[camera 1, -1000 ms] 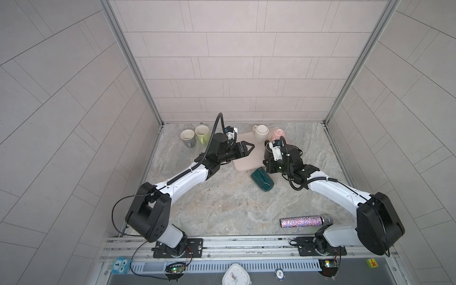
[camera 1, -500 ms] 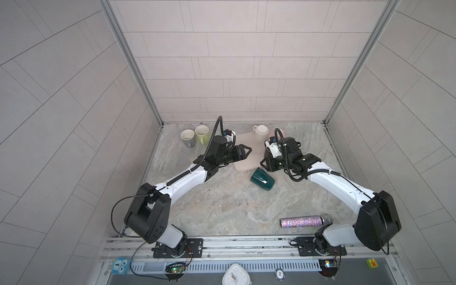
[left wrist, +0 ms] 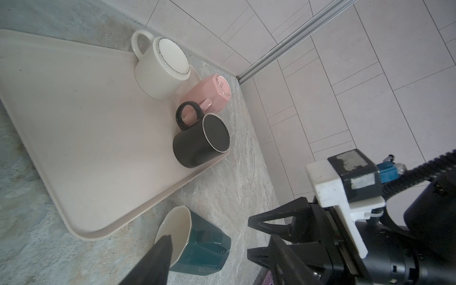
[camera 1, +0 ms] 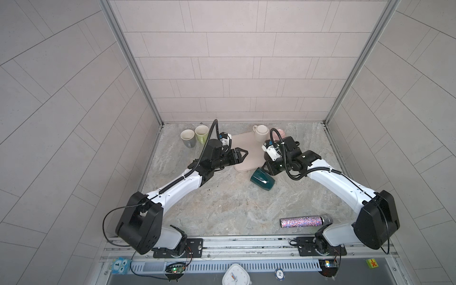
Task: Turn the mug right side up
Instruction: Pick up the mug from the center of the table.
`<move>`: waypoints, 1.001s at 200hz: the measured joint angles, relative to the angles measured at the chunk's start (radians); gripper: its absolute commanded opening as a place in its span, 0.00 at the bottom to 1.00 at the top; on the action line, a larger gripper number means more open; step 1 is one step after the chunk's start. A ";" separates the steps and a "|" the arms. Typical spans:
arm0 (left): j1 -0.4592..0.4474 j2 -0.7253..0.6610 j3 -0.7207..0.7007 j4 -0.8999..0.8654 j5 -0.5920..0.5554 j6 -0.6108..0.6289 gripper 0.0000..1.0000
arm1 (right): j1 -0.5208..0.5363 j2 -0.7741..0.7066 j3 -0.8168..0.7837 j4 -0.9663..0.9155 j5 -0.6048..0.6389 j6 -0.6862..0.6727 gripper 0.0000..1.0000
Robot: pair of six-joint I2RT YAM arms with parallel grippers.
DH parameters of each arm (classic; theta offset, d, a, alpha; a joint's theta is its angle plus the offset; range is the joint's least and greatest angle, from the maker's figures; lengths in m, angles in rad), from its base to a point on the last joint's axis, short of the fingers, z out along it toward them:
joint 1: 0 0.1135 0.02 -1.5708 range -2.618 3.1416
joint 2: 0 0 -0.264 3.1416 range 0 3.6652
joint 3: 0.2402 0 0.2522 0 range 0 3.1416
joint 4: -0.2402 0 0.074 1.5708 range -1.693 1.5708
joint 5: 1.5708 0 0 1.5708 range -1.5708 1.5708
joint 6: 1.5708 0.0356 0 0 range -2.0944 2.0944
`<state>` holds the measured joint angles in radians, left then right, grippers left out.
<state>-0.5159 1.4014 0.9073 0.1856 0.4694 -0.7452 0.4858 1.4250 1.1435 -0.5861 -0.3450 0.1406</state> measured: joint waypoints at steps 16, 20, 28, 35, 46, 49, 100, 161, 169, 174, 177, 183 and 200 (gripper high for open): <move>0.004 -0.016 -0.015 -0.001 -0.001 0.002 0.76 | 0.024 0.022 0.010 -0.015 0.016 -0.008 0.42; 0.004 -0.021 -0.019 -0.002 -0.001 0.003 0.76 | 0.030 0.030 0.013 -0.018 0.021 -0.010 0.41; 0.005 -0.029 -0.026 -0.004 -0.002 0.006 0.78 | 0.040 0.047 0.019 -0.023 0.034 -0.010 0.42; 0.005 -0.035 -0.030 -0.005 -0.003 0.011 0.81 | 0.048 0.062 0.025 -0.027 0.044 -0.010 0.42; 0.005 -0.044 -0.036 -0.008 -0.006 0.015 0.83 | 0.058 0.082 0.031 -0.030 0.060 -0.009 0.42; 0.005 -0.046 -0.037 -0.009 -0.007 0.020 0.83 | 0.060 0.088 0.034 -0.031 0.065 -0.009 0.42; 0.005 -0.072 -0.057 -0.024 -0.024 0.029 0.85 | 0.079 0.140 0.061 -0.043 0.137 -0.013 0.42; 0.005 -0.088 -0.059 -0.065 -0.051 0.040 0.93 | 0.082 0.203 0.127 -0.097 0.165 -0.040 0.45; 0.005 -0.088 -0.059 -0.068 -0.052 0.040 0.94 | 0.083 0.210 0.128 -0.099 0.166 -0.041 0.44; 0.005 -0.088 -0.059 -0.070 -0.053 0.040 0.94 | 0.084 0.214 0.128 -0.100 0.166 -0.042 0.44; 0.005 -0.089 -0.059 -0.072 -0.053 0.040 0.94 | 0.084 0.216 0.128 -0.101 0.166 -0.042 0.44; 0.005 -0.089 -0.060 -0.072 -0.055 0.040 0.94 | 0.084 0.220 0.128 -0.102 0.166 -0.043 0.43; 0.005 -0.092 -0.062 -0.078 -0.056 0.040 0.95 | 0.085 0.230 0.128 -0.102 0.168 -0.043 0.42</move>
<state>-0.5106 1.3098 0.8455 0.1074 0.4129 -0.7048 0.5705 1.6550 1.2716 -0.6884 -0.1768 0.0975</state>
